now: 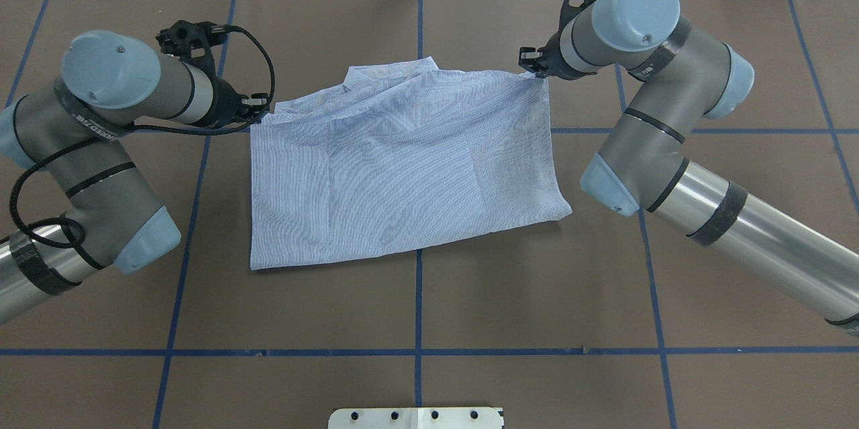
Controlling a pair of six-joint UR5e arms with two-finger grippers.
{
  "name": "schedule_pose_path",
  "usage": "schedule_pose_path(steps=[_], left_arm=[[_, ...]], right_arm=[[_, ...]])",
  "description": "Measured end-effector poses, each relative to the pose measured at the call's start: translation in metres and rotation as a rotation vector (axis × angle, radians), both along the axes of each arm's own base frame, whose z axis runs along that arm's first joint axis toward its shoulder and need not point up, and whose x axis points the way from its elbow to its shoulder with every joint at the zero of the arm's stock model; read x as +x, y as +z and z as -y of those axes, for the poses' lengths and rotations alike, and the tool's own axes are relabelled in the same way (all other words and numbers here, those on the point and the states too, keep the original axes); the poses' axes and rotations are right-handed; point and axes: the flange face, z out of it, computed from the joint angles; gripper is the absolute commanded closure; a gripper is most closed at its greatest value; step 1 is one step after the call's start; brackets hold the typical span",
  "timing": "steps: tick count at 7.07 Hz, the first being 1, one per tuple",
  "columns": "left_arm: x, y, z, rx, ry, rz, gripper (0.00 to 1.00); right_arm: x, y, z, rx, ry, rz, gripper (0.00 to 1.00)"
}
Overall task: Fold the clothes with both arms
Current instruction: 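Release the hem near the collar and raise both grippers away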
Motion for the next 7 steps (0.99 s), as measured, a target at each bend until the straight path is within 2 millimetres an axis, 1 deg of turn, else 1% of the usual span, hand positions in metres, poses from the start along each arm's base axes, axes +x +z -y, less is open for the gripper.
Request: schedule_pose_path(steps=[1, 2, 3, 4, 5, 6, 7], left_arm=[[0.006, 0.010, 0.005, 0.003, 0.001, -0.003, 0.01], [0.007, 0.012, 0.005, 0.007, 0.003, -0.008, 0.00], [0.005, 0.007, 0.002, 0.025, 0.029, -0.015, 0.00], [-0.005, -0.001, -0.007, 0.061, 0.096, -0.026, 0.00], [-0.016, -0.004, -0.023, 0.085, 0.169, -0.046, 0.00], [-0.022, -0.004, -0.036, 0.092, 0.211, -0.064, 0.00], [-0.024, -0.001, -0.049, 0.092, 0.235, -0.071, 0.00]], right_arm=[[-0.003, 0.005, 0.000, 0.002, -0.010, -0.008, 0.01], [-0.005, 0.005, 0.000, 0.001, -0.016, -0.010, 0.00], [-0.005, 0.002, 0.002, -0.018, -0.029, -0.010, 0.00], [0.007, -0.003, 0.010, -0.058, -0.066, -0.007, 0.00], [0.029, -0.006, 0.023, -0.081, -0.127, -0.006, 0.00], [0.050, -0.004, 0.033, -0.078, -0.179, -0.017, 0.00], [0.064, 0.001, 0.040, -0.069, -0.204, -0.030, 0.00]])
